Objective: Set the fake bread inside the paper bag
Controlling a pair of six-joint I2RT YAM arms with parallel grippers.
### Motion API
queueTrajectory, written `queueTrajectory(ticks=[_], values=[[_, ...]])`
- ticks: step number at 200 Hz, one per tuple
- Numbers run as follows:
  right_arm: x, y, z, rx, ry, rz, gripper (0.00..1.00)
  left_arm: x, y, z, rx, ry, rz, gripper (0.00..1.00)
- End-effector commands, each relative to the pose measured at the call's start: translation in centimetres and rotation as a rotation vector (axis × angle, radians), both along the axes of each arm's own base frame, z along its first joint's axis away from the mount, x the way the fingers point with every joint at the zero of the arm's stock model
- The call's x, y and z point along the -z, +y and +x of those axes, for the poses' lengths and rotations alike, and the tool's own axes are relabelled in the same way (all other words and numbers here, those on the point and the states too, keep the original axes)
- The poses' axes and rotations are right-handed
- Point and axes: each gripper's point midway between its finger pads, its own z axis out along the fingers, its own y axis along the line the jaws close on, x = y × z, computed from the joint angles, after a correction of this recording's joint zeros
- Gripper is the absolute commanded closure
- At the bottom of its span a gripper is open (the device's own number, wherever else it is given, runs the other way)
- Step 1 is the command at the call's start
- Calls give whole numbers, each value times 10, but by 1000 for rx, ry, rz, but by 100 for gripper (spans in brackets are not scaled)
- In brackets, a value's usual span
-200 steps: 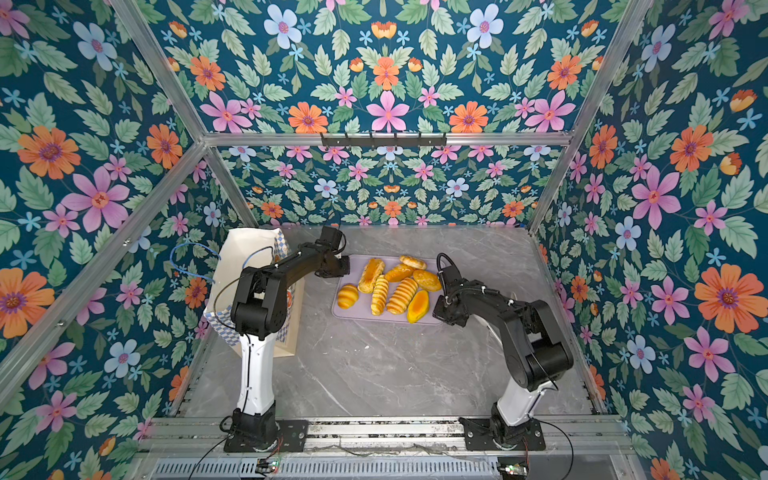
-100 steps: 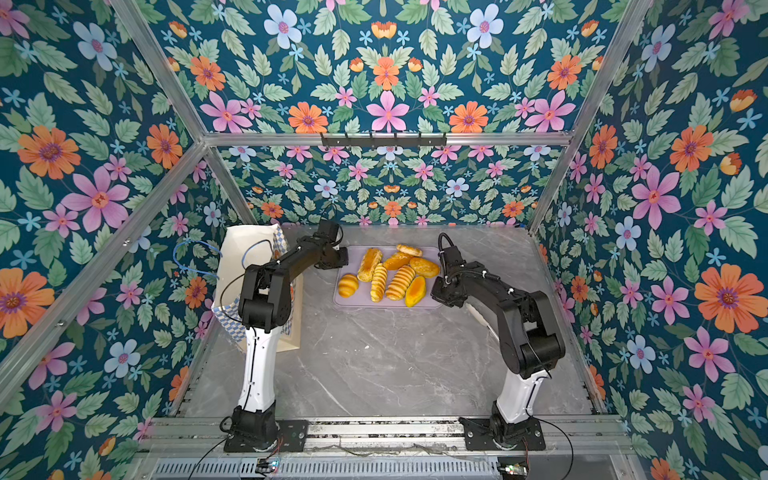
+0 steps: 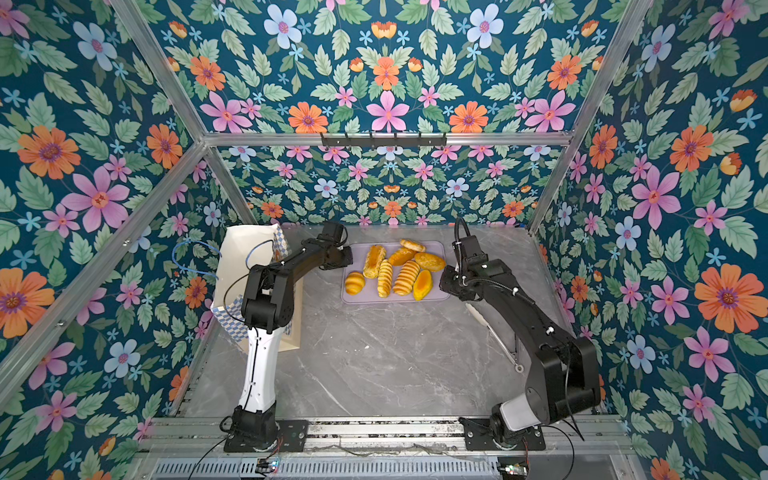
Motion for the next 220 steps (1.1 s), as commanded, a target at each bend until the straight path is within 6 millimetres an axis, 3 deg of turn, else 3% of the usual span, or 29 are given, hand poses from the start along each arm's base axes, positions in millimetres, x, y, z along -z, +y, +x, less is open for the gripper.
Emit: queueTrajectory(ticks=[1, 68, 133, 155, 180, 202, 220], values=[[-12, -8, -10, 1, -18, -30, 60, 24, -17, -27, 45, 138, -5, 100], [-33, -28, -24, 36, -71, -5, 59, 31, -68, -33, 123, 135, -19, 100], [-31, -41, -34, 58, -69, -9, 59, 11, -124, -34, 228, 88, -92, 97], [-34, -41, -36, 59, -77, -7, 58, -1, -118, -33, 208, 70, -73, 88], [-36, -41, -38, 58, -83, 0, 57, -23, -88, -27, 112, 42, -66, 73], [-38, -40, -42, 56, -91, 8, 56, -54, -66, -24, 57, -16, -93, 60], [-39, -40, -43, 58, -99, 15, 54, -82, -65, -26, 75, -65, -107, 51]])
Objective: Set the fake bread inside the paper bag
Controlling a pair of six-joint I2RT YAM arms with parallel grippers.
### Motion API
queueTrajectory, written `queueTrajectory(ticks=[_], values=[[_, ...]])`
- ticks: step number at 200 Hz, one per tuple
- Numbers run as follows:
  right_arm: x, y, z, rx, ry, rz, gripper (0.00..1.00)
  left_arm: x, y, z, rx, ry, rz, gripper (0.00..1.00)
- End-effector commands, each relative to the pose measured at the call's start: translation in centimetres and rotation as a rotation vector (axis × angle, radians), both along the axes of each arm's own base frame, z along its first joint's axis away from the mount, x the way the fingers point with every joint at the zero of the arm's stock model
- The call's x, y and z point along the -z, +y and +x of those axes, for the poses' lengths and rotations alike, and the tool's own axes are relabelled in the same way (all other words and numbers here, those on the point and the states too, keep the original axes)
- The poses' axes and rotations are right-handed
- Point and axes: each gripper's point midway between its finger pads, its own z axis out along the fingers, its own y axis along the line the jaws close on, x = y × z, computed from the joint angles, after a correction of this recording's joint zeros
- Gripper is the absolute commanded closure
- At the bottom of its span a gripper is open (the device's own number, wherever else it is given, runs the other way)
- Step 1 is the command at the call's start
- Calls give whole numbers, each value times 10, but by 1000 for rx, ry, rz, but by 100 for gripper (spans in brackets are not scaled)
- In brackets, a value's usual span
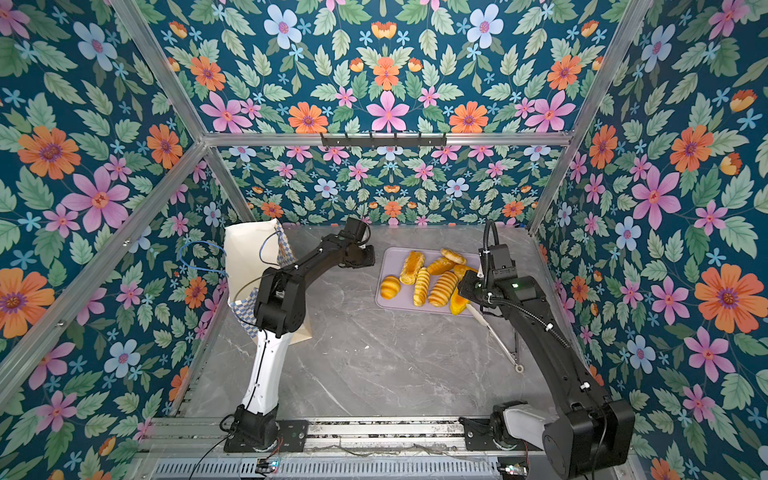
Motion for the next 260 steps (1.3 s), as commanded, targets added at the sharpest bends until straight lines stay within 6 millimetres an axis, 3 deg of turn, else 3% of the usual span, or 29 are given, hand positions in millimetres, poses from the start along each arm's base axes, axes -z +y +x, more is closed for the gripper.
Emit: queueTrajectory(ticks=[1, 41, 74, 102, 126, 134, 155, 178, 202, 226, 242, 260], values=[[-1, 1, -3, 2, -2, 11, 54, -34, -1, 3, 2, -76, -31, 51], [-6, 3, -6, -11, -14, 27, 53, -99, -22, -15, 88, -172, -78, 45], [-14, 1, -8, -9, -31, 16, 53, -159, -44, -51, 168, -261, -54, 43], [-20, -2, -10, -5, -65, 8, 52, -208, -41, -92, 184, -329, 1, 43], [-26, 2, -9, -31, -86, 19, 51, -265, -21, -130, 144, -425, 102, 42], [-28, 5, -9, -44, -90, 28, 51, -289, -10, -141, 112, -470, 132, 41], [-32, 13, -8, -78, -86, 59, 52, -337, 42, -168, -19, -532, 235, 38], [-36, 27, -7, -132, -71, 121, 53, -367, 118, -191, -214, -565, 387, 29], [-43, 45, -9, -192, -84, 148, 53, -356, 205, -197, -382, -458, 363, 28], [-50, 68, -15, -273, -104, 114, 50, -349, 277, -218, -560, -427, 429, 23], [-51, 83, -19, -320, -101, 112, 48, -333, 307, -225, -622, -368, 437, 21], [-50, 95, -22, -356, -97, 119, 46, -310, 328, -229, -647, -294, 416, 21]])
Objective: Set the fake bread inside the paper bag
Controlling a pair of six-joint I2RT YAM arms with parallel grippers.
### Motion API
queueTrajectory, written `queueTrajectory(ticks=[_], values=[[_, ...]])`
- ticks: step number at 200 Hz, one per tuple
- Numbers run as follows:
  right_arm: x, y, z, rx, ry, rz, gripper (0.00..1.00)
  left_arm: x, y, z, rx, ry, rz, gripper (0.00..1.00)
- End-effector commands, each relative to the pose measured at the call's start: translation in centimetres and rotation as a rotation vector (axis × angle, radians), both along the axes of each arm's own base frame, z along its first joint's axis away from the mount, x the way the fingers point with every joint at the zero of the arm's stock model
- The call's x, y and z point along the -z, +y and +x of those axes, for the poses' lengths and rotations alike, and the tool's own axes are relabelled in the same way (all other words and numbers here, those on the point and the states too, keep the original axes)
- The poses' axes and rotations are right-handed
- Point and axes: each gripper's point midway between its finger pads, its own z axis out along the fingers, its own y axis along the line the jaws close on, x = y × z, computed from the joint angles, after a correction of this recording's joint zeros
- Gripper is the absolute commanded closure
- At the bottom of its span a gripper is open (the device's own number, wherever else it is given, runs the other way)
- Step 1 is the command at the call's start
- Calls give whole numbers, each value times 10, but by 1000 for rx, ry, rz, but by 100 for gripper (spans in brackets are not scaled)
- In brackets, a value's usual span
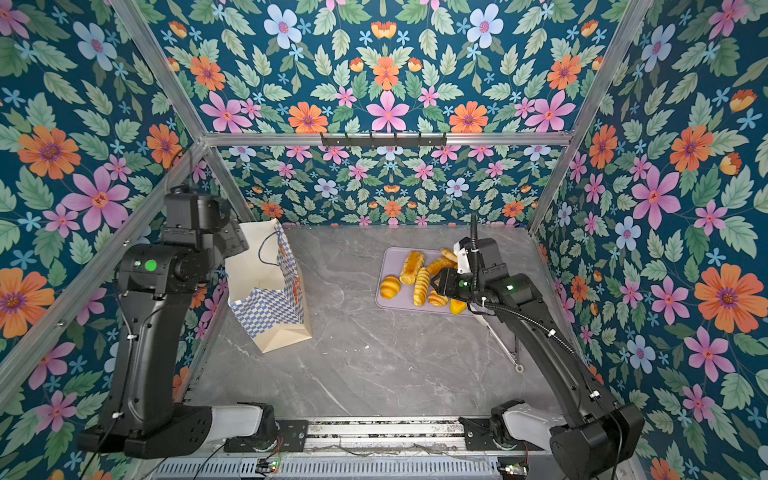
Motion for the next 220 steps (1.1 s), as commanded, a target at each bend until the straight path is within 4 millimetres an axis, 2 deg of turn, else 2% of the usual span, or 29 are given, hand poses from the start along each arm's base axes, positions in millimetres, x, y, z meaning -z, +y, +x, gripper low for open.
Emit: queueTrajectory(ticks=[1, 20, 51, 68, 92, 109, 138, 166, 176, 209, 220], values=[[-1, 11, -2, -40, -15, -5, 46, 29, 18, -5, -11, 85, -45, 21], [2, 19, -6, -62, -10, 8, 45, 65, 32, -4, -18, 140, -136, 22], [7, 22, -11, -80, -5, 34, 44, 121, 39, 7, -13, 211, -234, 25], [9, 21, -14, -84, -5, 33, 43, 140, 40, 16, -5, 230, -256, 26], [13, 19, -18, -87, -8, 26, 43, 156, 37, 30, 17, 238, -283, 28], [16, 17, -19, -85, -9, 21, 43, 167, 38, 35, 15, 267, -291, 37], [19, 15, -21, -78, -12, 13, 45, 169, 30, 37, 49, 271, -323, 77], [22, 6, -18, -45, -23, -23, 50, 158, 8, 35, 113, 258, -326, 99], [21, 4, -17, -40, -27, -33, 50, 157, -5, 34, 146, 262, -343, 100], [22, -6, -13, -11, -23, -46, 51, 148, -66, 34, 280, 244, -396, 100], [23, -10, -12, 0, -17, -48, 51, 144, -79, 34, 302, 226, -435, 100]])
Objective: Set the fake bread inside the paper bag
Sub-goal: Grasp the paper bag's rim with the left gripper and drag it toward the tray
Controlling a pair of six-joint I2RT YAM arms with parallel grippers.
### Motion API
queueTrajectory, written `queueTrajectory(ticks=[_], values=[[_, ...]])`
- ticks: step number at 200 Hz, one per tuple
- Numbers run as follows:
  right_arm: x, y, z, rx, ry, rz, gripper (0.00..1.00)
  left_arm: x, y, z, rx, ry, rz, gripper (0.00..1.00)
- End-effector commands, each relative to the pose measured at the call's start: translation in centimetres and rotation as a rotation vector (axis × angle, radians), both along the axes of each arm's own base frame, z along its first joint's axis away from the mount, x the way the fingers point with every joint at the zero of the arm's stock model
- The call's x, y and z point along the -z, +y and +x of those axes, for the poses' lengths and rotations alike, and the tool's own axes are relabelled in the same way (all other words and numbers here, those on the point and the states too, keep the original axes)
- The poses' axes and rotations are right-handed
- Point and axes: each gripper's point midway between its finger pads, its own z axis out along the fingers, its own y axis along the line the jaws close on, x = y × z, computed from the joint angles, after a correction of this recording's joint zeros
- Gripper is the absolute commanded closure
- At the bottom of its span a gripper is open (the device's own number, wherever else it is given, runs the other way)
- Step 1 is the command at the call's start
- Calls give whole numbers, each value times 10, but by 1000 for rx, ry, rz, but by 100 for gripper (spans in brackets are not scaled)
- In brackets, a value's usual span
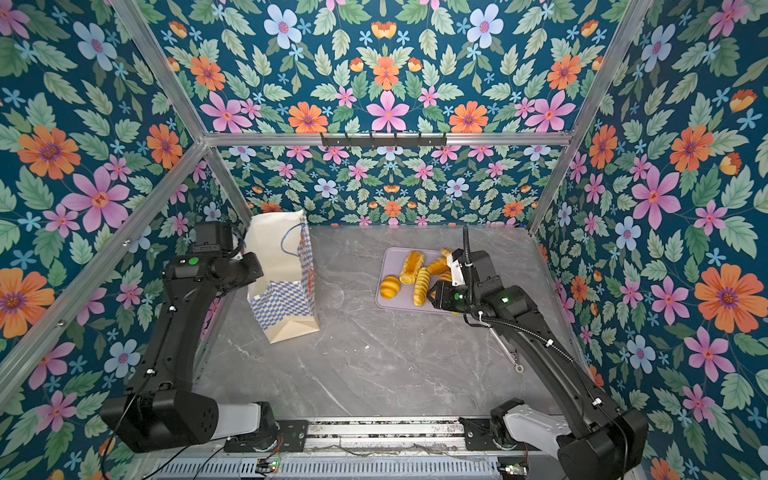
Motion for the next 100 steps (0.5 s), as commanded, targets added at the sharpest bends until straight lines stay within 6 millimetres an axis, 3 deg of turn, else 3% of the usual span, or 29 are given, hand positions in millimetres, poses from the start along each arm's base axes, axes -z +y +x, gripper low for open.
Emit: queueTrajectory(ticks=[1, 100], values=[[-1, -8, 3, 20, -8, -15, 51, -8, -28, -3, 22, -22, -103, 100], [0, -25, 10, 75, 5, -23, 51, -47, -86, -25, 112, -130, -375, 100]])
